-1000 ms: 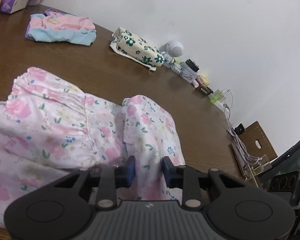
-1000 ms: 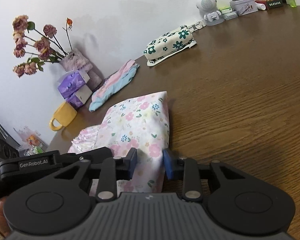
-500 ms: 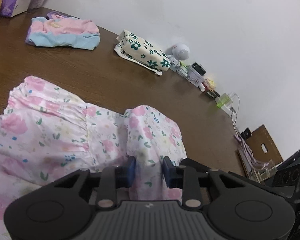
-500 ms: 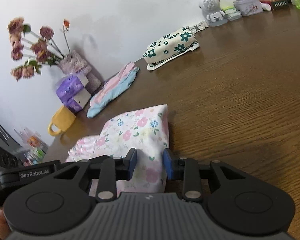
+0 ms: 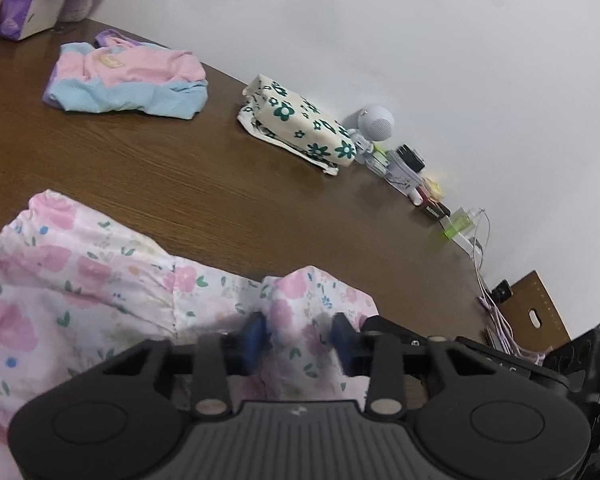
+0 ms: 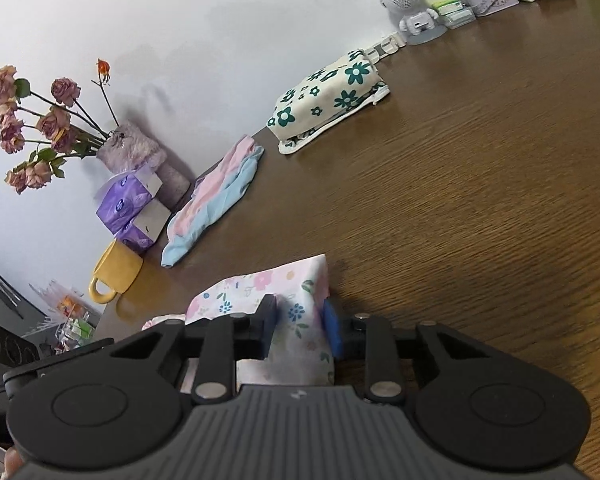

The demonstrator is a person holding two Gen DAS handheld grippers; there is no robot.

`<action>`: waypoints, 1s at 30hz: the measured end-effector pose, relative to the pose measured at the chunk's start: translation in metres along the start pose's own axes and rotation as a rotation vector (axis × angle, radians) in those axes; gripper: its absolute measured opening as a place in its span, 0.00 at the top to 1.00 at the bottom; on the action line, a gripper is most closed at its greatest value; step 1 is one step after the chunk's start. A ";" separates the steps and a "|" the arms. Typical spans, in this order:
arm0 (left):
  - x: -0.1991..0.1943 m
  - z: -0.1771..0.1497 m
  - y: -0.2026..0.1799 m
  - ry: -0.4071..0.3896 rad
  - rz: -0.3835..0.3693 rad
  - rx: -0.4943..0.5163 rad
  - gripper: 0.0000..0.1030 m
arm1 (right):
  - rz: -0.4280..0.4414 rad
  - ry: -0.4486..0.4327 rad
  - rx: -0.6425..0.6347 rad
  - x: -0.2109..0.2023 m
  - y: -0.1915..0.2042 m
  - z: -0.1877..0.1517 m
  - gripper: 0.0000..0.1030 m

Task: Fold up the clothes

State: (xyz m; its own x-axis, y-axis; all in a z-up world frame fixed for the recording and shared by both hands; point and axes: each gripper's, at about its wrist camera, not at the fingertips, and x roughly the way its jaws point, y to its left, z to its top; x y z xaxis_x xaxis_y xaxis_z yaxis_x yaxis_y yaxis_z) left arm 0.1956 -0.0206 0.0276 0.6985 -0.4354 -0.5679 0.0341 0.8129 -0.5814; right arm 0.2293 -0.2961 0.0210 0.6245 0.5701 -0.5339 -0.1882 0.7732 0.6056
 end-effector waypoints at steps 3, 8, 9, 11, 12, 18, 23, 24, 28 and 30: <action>0.001 0.006 0.001 -0.012 0.028 -0.019 0.39 | -0.007 -0.013 0.013 0.003 -0.001 0.006 0.68; 0.009 0.016 0.001 -0.024 0.019 -0.004 0.53 | -0.020 -0.014 0.006 0.011 0.000 0.011 0.82; 0.011 0.017 0.001 -0.019 0.018 0.012 0.61 | -0.021 -0.015 0.003 0.012 0.000 0.011 0.83; 0.017 0.017 0.000 -0.005 0.017 0.032 0.71 | -0.022 -0.016 -0.001 0.013 0.001 0.011 0.83; 0.018 0.017 0.001 -0.005 0.014 0.024 0.71 | -0.015 -0.020 0.003 0.009 0.001 0.009 0.82; -0.001 0.009 0.003 0.000 -0.003 0.006 0.38 | 0.012 -0.025 -0.002 -0.014 0.001 -0.005 0.67; -0.007 -0.003 -0.005 0.038 -0.019 0.047 0.40 | 0.010 -0.003 -0.019 -0.021 0.004 -0.019 0.68; -0.006 -0.005 -0.006 0.046 -0.019 0.052 0.42 | 0.013 -0.001 -0.007 -0.020 0.003 -0.020 0.74; -0.005 -0.009 -0.006 0.062 -0.027 0.048 0.67 | 0.028 -0.001 0.030 -0.022 -0.001 -0.022 0.77; -0.010 -0.011 -0.004 0.054 -0.025 0.033 0.62 | 0.034 -0.006 0.039 -0.027 -0.003 -0.025 0.73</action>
State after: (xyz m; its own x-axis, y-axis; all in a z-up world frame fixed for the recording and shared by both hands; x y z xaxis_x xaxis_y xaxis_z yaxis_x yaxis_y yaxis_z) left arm 0.1807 -0.0240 0.0289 0.6574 -0.4750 -0.5849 0.0751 0.8138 -0.5763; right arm 0.1939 -0.3071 0.0192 0.6229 0.5937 -0.5094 -0.1791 0.7421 0.6459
